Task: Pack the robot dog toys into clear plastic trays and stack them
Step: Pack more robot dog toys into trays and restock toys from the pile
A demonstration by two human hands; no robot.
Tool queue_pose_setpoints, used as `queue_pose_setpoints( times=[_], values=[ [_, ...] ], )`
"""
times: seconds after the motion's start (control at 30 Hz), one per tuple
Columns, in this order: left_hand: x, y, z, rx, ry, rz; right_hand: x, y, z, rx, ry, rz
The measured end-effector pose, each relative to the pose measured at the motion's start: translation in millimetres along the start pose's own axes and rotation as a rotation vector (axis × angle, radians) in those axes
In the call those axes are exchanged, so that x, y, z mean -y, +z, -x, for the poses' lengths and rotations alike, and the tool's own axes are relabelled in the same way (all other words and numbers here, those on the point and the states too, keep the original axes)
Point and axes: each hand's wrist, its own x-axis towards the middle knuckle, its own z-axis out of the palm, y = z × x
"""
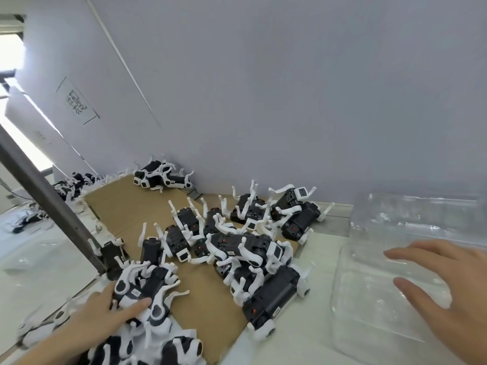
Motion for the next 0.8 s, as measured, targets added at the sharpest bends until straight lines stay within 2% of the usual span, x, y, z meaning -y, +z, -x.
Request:
queue_pose_setpoints(
  times=[0.07,0.13,0.27,0.37,0.43,0.5,0.57,0.7,0.73,0.8],
  values=[
    [-17.0,5.1,-1.1,-0.134,0.052,0.048,-1.6,0.4,-0.6,0.024,0.001,-0.006],
    [-26.3,1.5,-7.6,-0.182,0.075,0.046,-3.9,1.3,-1.1,0.03,-0.003,-0.003],
    [-62.0,-9.5,-16.9,-0.172,0.155,-0.121,-7.4,5.0,-2.1,0.021,-0.012,-0.001],
    [-103.8,-5.2,-25.6,-0.231,0.246,-0.256,-8.3,6.9,-2.4,0.01,-0.018,0.012],
    [-123.7,-3.7,-35.0,-0.266,0.294,-0.275,-9.2,7.0,-1.8,0.008,-0.007,0.017],
    [-135.3,-5.7,-40.0,-0.231,0.325,-0.223,-9.3,6.8,-1.6,0.009,0.008,0.02],
    [-140.0,-9.1,-36.4,-0.222,0.392,-0.172,-9.5,7.0,-1.1,0.014,0.015,0.02],
    [-126.6,-17.0,-3.8,-0.432,0.653,-0.193,-8.5,4.8,-1.4,0.023,0.023,-0.001],
    [-115.0,-19.6,12.4,-0.431,0.71,-0.18,-7.6,3.7,-1.8,0.025,0.026,-0.005],
    [-87.4,-23.0,44.9,-0.3,0.77,-0.186,-4.5,0.9,-2.5,0.028,0.034,-0.014]
  ],
)
